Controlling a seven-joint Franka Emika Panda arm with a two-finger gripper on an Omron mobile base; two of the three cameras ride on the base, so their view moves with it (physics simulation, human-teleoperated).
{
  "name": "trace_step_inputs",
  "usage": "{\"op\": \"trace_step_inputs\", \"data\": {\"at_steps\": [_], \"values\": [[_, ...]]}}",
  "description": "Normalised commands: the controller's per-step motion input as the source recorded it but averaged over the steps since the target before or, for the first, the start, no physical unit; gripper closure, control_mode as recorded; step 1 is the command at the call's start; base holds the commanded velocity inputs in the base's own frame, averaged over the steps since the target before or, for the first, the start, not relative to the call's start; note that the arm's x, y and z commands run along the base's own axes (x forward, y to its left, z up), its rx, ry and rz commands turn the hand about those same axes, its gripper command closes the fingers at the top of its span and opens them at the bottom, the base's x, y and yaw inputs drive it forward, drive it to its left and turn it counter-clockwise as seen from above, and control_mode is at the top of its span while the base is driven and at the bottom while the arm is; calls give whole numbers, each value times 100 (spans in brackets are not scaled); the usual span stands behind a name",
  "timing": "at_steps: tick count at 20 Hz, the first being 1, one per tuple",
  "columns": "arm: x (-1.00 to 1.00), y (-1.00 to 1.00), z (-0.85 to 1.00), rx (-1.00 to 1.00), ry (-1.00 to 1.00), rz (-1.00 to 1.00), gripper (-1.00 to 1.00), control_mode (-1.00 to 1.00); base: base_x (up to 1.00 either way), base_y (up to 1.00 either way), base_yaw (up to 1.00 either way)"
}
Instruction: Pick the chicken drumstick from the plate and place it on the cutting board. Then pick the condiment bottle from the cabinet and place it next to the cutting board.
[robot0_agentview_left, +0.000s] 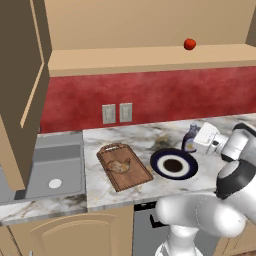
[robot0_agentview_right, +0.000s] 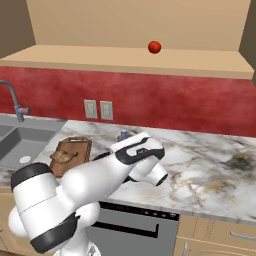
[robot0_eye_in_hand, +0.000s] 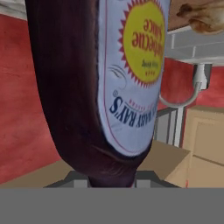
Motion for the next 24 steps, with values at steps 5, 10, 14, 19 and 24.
{"op": "trace_step_inputs", "data": {"at_steps": [5, 10, 14, 19, 24], "values": [[24, -25, -6, 0, -4, 8, 100, -100, 0, 0, 0], [1, -28, -4, -1, -6, 7, 100, -100, 0, 0, 0], [-5, -23, 0, 0, -7, 6, 100, -100, 0, 0, 0], [-9, -9, 0, 0, -3, 3, 100, -100, 0, 0, 0], [0, 0, 0, 0, 0, 1, 100, -100, 0, 0, 0]]}}
